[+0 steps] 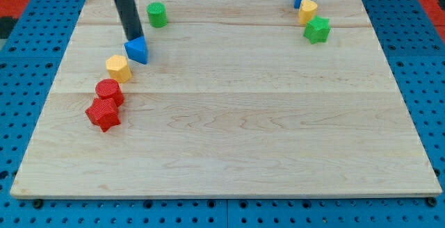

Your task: Move the green circle into blue triangle

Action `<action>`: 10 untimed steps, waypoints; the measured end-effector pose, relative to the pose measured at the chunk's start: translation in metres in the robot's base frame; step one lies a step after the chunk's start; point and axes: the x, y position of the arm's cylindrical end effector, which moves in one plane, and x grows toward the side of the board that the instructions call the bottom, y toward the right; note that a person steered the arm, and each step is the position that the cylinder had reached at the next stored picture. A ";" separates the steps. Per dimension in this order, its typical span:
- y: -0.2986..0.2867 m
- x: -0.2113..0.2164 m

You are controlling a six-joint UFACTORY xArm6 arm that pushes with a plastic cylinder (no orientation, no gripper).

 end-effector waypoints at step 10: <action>-0.079 -0.117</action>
